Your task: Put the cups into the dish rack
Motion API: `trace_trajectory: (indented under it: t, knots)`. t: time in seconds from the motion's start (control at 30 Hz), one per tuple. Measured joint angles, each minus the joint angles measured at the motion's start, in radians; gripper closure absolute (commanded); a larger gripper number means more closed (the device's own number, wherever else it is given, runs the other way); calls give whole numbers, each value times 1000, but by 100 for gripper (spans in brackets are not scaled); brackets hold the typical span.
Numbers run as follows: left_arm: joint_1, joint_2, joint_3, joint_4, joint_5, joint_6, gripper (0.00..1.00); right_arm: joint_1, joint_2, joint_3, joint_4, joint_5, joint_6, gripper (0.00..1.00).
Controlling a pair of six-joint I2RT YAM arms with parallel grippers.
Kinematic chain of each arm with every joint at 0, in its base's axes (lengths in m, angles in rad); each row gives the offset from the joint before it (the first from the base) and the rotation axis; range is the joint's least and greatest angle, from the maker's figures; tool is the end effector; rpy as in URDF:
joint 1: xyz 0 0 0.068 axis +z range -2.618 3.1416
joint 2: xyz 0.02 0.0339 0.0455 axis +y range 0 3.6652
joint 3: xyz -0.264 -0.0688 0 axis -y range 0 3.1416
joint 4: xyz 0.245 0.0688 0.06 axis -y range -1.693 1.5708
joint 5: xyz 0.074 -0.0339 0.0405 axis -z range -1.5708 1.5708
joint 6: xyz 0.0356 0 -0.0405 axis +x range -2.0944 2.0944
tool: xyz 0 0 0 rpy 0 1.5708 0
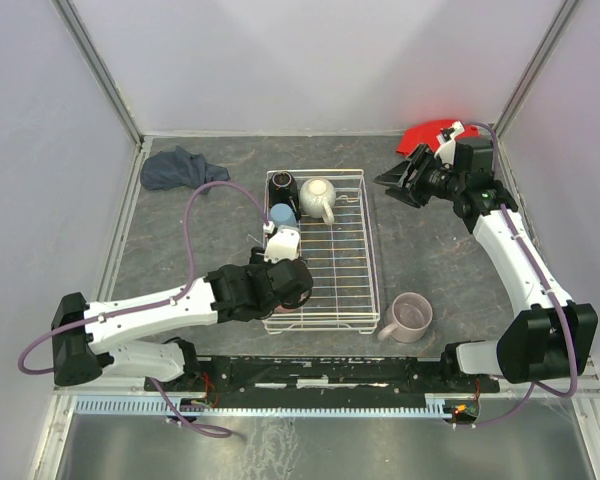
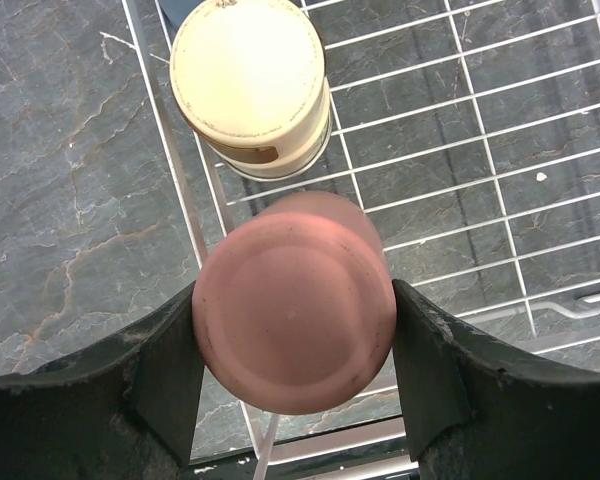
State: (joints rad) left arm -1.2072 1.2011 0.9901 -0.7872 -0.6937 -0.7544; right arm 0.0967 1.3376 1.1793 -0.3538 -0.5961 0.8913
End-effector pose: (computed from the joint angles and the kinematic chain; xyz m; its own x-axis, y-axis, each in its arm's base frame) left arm 0.1037 -0.2084 0.2818 -0.6256 0.1634 -0.7629 0.2292 0.9732 0.0205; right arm 0.2972 0.0489 0.3403 -0.7476 0.5742 -0.3338 0.0231 0.5247 0.8510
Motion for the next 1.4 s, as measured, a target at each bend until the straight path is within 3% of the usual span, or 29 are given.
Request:
trace_trajectory:
  t: [0.2,0.4,0.83,1.07,1.4]
  knots:
    - [-1,38,11,2,12,3,88,-2,0,0,1,-6,0,39]
    - [0,56,24,8,14,3,70,-8,0,0,1,-14,0,40]
    - [-1,56,24,-11,-4,-29,77,-26,0,0,2,-32,-3,40]
    - [-1,70,39,-32,-6,-37,45,-26,0,-5,3,-33,-4,40]
    - [0,94,69,-50,9,-37,32,-27,8,-3,-45,-31,-52,35]
